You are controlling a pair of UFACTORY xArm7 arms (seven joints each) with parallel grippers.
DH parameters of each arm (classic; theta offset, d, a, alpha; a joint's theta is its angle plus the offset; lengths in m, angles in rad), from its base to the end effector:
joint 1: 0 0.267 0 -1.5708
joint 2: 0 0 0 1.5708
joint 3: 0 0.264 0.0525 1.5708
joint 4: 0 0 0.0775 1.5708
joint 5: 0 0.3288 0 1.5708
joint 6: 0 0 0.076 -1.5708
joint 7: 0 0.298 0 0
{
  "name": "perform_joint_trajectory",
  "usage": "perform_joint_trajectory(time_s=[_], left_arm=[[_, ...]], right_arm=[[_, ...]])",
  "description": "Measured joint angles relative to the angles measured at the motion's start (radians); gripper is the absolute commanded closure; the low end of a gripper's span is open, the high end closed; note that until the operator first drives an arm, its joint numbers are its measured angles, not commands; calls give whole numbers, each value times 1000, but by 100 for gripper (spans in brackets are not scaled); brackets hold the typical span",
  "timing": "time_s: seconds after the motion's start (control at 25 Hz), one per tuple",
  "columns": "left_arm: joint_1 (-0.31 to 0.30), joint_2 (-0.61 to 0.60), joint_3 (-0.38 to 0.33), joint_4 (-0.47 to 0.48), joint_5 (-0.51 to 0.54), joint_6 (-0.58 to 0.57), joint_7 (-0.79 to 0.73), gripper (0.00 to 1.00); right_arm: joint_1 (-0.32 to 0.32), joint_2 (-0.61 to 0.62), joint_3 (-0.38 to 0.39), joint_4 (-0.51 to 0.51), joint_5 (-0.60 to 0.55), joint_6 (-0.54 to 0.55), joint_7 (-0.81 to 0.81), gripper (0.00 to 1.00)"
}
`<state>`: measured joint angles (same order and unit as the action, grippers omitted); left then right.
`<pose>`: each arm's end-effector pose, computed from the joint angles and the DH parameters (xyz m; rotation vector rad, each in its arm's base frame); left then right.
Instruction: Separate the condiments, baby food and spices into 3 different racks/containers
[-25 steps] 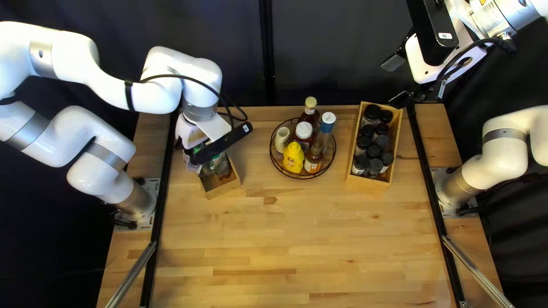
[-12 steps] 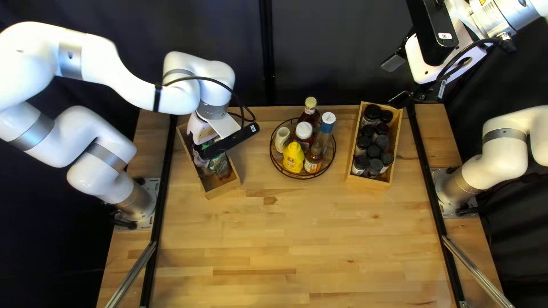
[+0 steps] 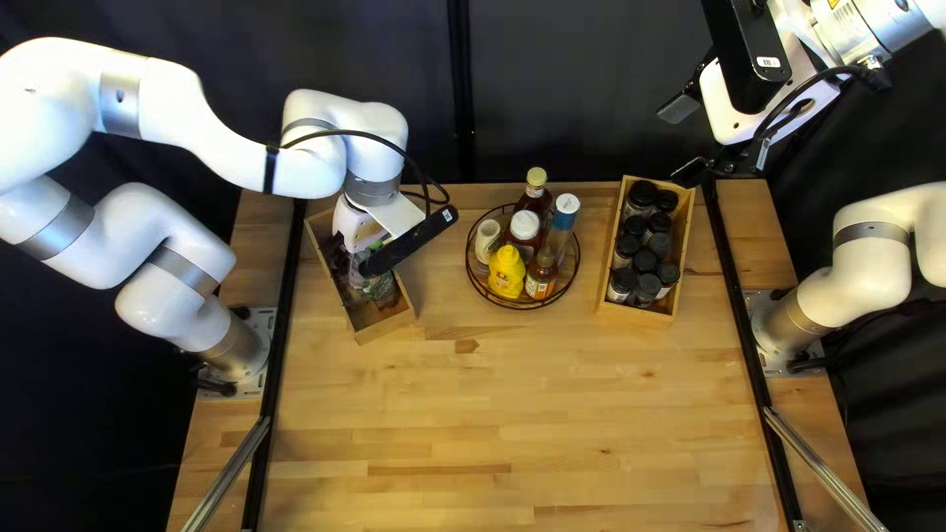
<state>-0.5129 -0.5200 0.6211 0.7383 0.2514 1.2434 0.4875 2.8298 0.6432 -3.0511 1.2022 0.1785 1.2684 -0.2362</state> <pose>0.3258 0.0496 0.1631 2.9584 -0.8231 -0.0583 0.4067 -0.0402 0.4656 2.9975 0.0152 0.9060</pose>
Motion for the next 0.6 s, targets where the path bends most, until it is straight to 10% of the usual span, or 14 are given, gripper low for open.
perform_joint_trajectory(time_s=[0.6], left_arm=[[-27,107,-208,6,-39,-342,-570,0]], right_arm=[[0,0,0,0,0,0,0,0]])
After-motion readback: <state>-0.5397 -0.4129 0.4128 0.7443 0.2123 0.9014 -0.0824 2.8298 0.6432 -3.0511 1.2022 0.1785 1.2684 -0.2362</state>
